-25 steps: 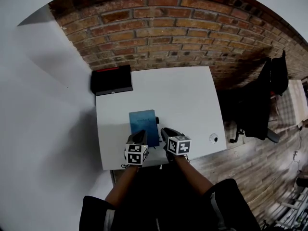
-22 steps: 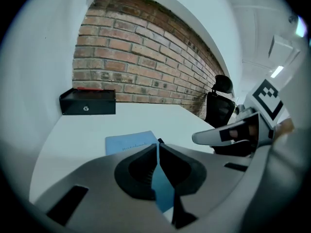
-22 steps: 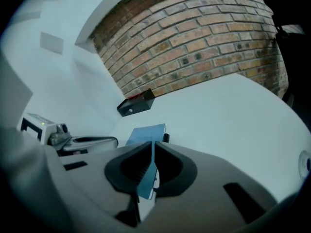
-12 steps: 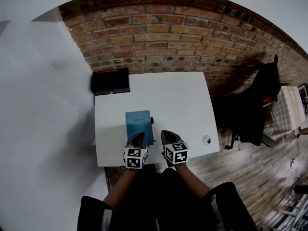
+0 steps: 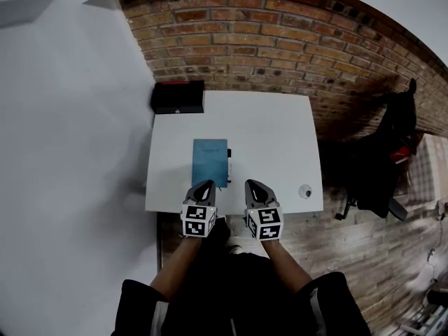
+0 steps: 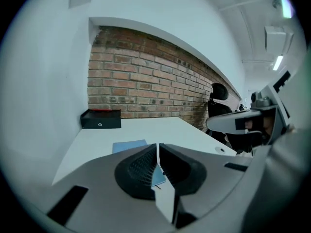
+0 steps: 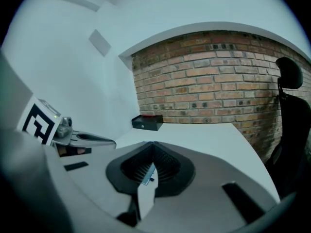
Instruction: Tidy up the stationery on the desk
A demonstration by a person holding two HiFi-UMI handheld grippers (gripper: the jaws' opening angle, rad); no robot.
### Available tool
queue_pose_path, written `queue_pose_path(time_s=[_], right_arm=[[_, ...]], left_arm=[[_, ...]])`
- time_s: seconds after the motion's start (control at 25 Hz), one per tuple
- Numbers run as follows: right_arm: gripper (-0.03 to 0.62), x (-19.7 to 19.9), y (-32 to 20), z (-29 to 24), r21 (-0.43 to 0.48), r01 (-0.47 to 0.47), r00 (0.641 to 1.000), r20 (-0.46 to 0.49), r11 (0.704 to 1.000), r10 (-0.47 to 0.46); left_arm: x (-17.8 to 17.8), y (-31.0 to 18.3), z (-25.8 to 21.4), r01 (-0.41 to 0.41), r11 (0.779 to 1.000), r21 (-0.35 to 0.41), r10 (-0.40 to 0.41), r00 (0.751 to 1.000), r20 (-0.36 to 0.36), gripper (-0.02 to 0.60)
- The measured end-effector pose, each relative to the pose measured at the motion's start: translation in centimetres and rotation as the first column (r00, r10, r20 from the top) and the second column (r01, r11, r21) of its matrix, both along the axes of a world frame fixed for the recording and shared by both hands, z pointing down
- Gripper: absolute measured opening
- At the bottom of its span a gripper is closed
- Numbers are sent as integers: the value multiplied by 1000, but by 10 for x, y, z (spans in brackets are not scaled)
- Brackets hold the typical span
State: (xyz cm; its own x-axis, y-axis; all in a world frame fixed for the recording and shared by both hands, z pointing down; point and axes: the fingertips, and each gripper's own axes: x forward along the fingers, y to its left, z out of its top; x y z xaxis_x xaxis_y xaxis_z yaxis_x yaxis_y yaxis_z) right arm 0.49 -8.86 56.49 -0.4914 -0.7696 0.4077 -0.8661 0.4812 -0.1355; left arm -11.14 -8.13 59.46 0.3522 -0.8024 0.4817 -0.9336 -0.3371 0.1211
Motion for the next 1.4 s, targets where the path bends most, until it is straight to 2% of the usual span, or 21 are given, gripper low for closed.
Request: queue_pose_path(time_s=[0.44,0.76,1.4], right_arm=[[21,22,74,-53,122,-23,999,46,992,18],[21,29,121,-58,136,-19,999,52,991,12],[21,24,135,-67,146,-8,998,59,989,-1]], left_arm=[[24,75,-46,-9,994,111,9,1000,6,28],[34,119,-61,-11,988,152,10,1000,1,28],[33,133,-71,-9,987,162,8,1000,10,28]])
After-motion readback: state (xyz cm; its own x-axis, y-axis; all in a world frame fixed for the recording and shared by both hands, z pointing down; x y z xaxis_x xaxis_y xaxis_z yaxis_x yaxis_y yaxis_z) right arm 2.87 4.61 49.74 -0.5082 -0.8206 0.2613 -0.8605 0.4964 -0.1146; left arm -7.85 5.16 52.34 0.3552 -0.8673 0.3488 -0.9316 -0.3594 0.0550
